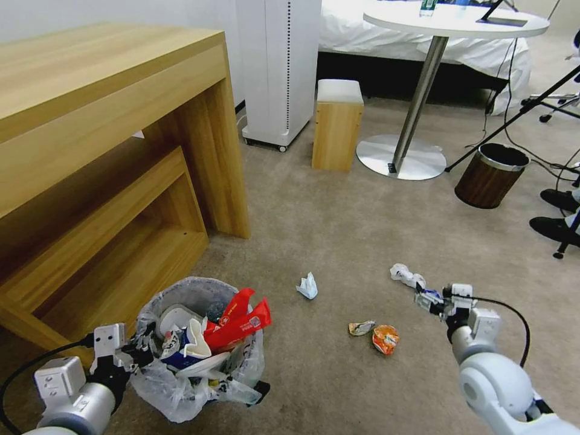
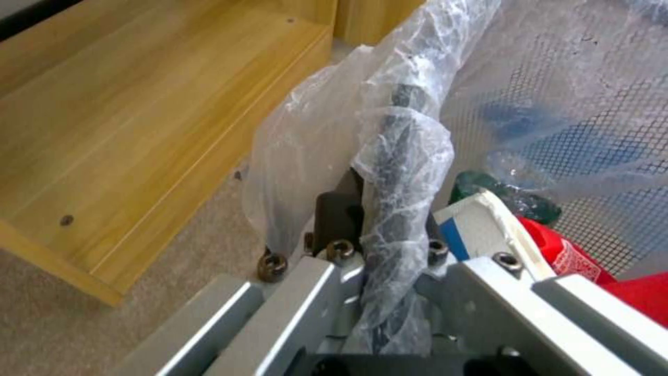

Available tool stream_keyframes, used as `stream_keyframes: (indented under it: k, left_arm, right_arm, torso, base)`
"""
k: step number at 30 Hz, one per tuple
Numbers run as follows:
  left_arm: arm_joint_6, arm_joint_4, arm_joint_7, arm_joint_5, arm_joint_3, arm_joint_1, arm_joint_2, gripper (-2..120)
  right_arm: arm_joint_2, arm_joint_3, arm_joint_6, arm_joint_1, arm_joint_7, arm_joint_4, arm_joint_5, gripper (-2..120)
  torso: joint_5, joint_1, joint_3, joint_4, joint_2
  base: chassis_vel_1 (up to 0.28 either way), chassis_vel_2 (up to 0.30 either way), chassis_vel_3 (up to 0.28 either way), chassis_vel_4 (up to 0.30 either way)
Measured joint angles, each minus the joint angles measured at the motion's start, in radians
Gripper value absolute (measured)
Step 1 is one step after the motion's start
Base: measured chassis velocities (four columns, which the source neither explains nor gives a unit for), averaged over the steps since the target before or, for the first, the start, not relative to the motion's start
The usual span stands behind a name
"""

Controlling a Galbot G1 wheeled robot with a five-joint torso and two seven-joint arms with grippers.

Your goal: Pick up the trash bin and place the garbage on the floor into it.

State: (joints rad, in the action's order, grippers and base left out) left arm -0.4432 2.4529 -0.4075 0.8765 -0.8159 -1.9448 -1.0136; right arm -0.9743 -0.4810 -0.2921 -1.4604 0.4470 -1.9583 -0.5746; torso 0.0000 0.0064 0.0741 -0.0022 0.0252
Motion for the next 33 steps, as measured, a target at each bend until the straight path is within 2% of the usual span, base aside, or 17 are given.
stream_keyframes:
  k: [5,11,20,33]
  left_arm:
    - [0.000,0.002,0.004,-0.004,-0.015,0.003,-0.030,0]
    - [0.004,-0.011,0.018,-0.020,-0.014,0.016,-0.046,0]
    - [-0.008,-0.028,0.036,-0.080,0.034,0.038,-0.124,0]
    - [-0.023,-0.016,0.033,-0.076,0.063,0.063,-0.137,0]
  right_arm:
    - [-0.097,0.001,-0.063,-0.013,0.032,-0.002,0.066,100]
    - [-0.143,-0.019,-0.068,-0.036,0.022,-0.001,0.085,100]
    - [-0.229,-0.095,0.030,-0.092,-0.064,0.022,0.218,100]
    - [-0.252,-0.169,0.098,-0.151,-0.120,-0.017,0.266,100]
  torso:
    - [0.0000,0.000,0.000,0.0000,0.000]
    - [-0.0002,0.000,0.000,0.0001,0.000]
    - [0.0000,0.000,0.000,0.0002,0.000]
    - [0.0003,0.000,0.000,0.0001,0.000]
  base:
    - [0.000,0.000,0.000,0.000]
    - [0.000,0.000,0.000,0.000]
    - [0.000,0.000,0.000,0.000]
    - [0.000,0.000,0.000,0.000]
